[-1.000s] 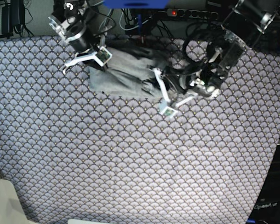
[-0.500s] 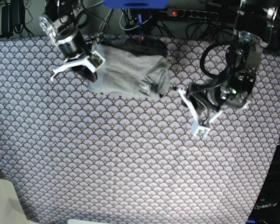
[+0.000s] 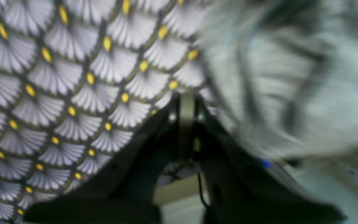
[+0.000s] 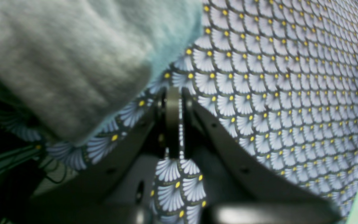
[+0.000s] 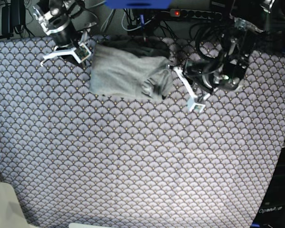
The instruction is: Fold the T-shirt properly
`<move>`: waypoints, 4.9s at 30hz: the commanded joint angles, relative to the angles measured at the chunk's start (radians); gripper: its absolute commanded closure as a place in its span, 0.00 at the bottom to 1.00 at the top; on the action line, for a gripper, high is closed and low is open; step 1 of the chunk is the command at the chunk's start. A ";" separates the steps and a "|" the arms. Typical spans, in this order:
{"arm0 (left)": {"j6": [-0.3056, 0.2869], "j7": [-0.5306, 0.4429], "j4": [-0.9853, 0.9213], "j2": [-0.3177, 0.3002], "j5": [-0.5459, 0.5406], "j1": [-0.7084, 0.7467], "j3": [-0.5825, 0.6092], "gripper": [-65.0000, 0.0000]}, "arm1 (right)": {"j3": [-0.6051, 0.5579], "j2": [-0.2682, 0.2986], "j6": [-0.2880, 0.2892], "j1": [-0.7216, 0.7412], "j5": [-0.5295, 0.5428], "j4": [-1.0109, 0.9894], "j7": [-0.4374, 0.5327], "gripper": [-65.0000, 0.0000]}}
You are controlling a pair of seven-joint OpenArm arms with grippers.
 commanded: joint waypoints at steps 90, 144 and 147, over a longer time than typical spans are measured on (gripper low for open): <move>0.007 -0.125 -0.285 0.305 -0.016 -0.224 -0.030 1.00 | 0.084 -0.105 0.092 0.067 0.007 -0.044 0.024 1.00; 0.007 -0.310 -0.442 0.332 -0.016 -0.293 -0.033 1.00 | 0.056 -0.099 0.092 0.023 0.008 -0.049 0.016 1.00; 0.007 -0.364 -0.454 0.331 -0.016 -0.295 -0.031 1.00 | 0.029 -0.099 0.092 0.000 0.008 -0.044 0.016 1.00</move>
